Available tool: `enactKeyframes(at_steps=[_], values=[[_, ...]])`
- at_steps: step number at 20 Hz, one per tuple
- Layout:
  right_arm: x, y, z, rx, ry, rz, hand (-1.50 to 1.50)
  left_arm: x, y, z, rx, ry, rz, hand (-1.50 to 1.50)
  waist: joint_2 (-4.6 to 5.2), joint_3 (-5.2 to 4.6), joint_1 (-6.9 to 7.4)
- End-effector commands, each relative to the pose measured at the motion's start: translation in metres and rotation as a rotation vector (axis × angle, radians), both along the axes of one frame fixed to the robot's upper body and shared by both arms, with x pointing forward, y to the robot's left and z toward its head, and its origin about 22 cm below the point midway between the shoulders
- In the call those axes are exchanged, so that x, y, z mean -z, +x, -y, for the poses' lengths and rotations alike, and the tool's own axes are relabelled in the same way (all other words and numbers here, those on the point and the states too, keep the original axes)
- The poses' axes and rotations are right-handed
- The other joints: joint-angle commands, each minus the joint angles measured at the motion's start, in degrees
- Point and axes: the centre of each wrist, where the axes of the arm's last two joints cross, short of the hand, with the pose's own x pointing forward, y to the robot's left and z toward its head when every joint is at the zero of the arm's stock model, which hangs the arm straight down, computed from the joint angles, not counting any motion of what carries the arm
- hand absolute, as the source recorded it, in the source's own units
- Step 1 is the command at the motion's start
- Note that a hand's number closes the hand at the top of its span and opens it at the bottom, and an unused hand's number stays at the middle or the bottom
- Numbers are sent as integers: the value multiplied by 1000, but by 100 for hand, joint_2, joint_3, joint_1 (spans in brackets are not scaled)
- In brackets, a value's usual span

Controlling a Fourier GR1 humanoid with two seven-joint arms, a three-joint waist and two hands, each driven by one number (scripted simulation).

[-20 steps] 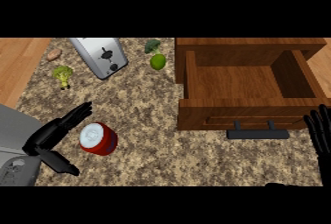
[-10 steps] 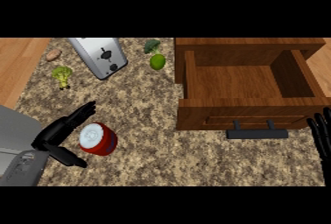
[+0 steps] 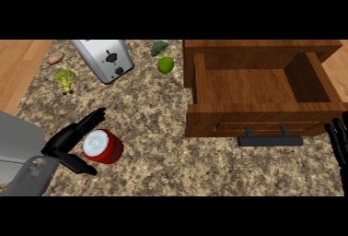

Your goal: Pick up the can, place it into the drawer and close the drawer

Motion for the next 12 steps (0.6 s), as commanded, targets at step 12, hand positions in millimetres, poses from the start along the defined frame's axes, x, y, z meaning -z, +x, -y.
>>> enactKeyframes(at_steps=[12], values=[[-24, -5, 15, 5, -1, -1, -150, 12, 4, 23, 92, -97, -10, -150, -20, 6, 45]])
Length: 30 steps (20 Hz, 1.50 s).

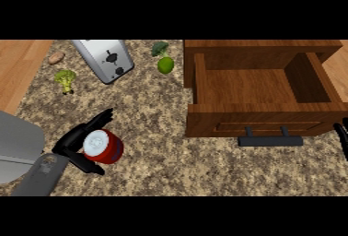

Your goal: Pick up the can, place it into the drawer and close the drawer

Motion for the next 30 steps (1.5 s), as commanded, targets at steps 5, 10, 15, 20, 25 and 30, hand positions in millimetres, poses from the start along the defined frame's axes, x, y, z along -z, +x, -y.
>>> enactKeyframes(at_steps=[5, 10, 15, 20, 25, 30], values=[[-10, 5, -13, -16, 14, 5, -150, -1, 7, 21, 116, -100, 8, -150, -9, 1, 29], [-4, -12, -9, 8, -10, -4, -150, 8, -2, 42, 156, -125, 6, -150, -23, 4, 43], [5, -8, -4, -8, 23, 10, -150, 4, 12, 37, 158, -138, -10, 150, 7, 0, -19], [10, 0, -10, 12, 20, 6, -150, 1, 5, 57, 209, -197, -31, 150, -16, 5, 68], [1, -5, -2, 13, 11, 17, -150, -9, 6, 75, 241, -252, -12, 150, -26, 7, 81], [-4, -17, -1, 26, 18, 21, -150, -11, 2, 77, -55, -272, 11, 150, -36, 8, 93]])
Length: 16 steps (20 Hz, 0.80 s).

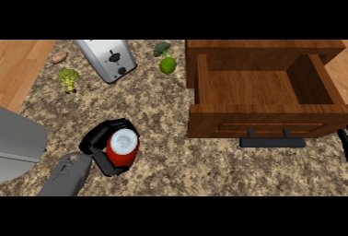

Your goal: Pick up the can, place it into the drawer and close the drawer

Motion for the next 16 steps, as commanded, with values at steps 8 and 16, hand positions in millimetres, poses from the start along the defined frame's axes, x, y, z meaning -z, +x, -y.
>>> enactKeyframes(at_steps=[8, 16], values=[[-4, 1, 1, 15, 14, -4, -150, -30, 13, -11, -762, -97, 80, 150, -7, 3, 45], [3, -16, -1, 23, 1, 8, -150, -114, 16, 52, -678, -78, 198, 150, -8, 1, 2]])
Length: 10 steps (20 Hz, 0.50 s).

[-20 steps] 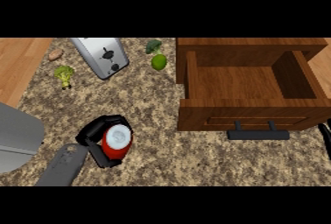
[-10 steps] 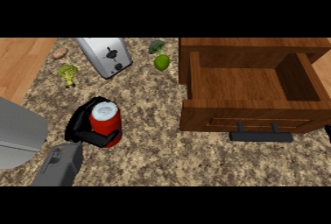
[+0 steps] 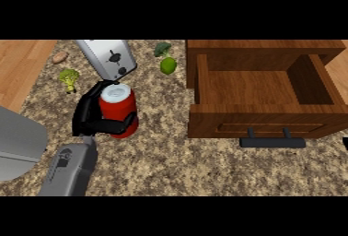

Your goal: Pick up the can, place it into the drawer and close the drawer

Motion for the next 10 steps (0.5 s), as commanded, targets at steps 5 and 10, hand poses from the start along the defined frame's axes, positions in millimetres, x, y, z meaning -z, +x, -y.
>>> enactKeyframes(at_steps=[5, 10], values=[[-12, 11, -2, 5, -6, 15, -150, -73, -4, 54, 43, 19, 52, 150, 11, -4, -17], [-11, 0, -6, -15, 3, 0, -150, -100, 22, 99, 79, 62, 40, 150, 24, -5, -90]])
